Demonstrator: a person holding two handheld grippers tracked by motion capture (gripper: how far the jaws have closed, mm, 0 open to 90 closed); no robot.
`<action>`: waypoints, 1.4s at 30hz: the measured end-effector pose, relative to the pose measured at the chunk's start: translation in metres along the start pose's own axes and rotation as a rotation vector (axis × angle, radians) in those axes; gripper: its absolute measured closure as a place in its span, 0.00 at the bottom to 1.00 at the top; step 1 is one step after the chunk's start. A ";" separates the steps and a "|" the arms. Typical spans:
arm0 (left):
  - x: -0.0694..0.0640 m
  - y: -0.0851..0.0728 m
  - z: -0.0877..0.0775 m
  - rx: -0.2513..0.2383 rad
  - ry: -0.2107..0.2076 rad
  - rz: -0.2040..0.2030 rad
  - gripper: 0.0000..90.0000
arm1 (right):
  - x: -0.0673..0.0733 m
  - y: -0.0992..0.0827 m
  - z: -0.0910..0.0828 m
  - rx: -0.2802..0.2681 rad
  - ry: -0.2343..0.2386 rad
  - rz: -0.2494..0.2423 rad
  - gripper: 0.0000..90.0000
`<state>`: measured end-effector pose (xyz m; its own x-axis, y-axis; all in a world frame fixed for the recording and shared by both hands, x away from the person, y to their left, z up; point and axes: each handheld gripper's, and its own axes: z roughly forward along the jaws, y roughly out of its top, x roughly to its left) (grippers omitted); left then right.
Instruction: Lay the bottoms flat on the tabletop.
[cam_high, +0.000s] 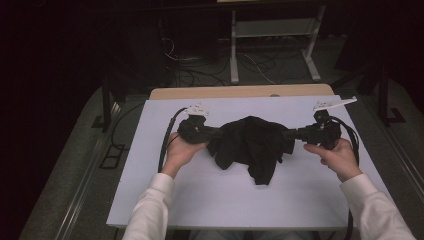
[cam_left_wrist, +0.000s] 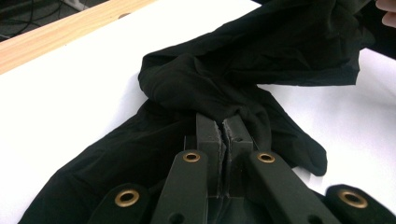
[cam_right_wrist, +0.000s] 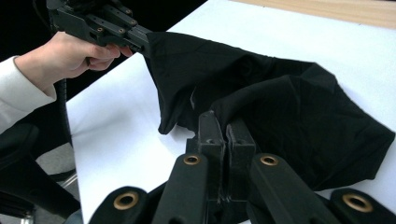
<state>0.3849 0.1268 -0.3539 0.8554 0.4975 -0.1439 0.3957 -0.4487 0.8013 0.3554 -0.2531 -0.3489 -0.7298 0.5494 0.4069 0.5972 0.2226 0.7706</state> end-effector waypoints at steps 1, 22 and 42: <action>0.000 0.000 -0.001 0.002 -0.001 -0.001 0.98 | 0.000 -0.001 0.000 0.000 0.002 0.007 0.96; -0.032 0.001 -0.016 0.005 -0.110 0.047 0.98 | 0.012 -0.038 -0.020 0.020 0.100 0.077 0.96; -0.047 -0.047 -0.005 0.079 -0.248 -0.001 0.98 | 0.010 -0.109 -0.025 0.145 0.095 0.172 0.95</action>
<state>0.3249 0.1283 -0.3818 0.9069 0.3054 -0.2904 0.4132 -0.5094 0.7548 0.2749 -0.2920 -0.4165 -0.6372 0.5125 0.5756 0.7519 0.2494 0.6103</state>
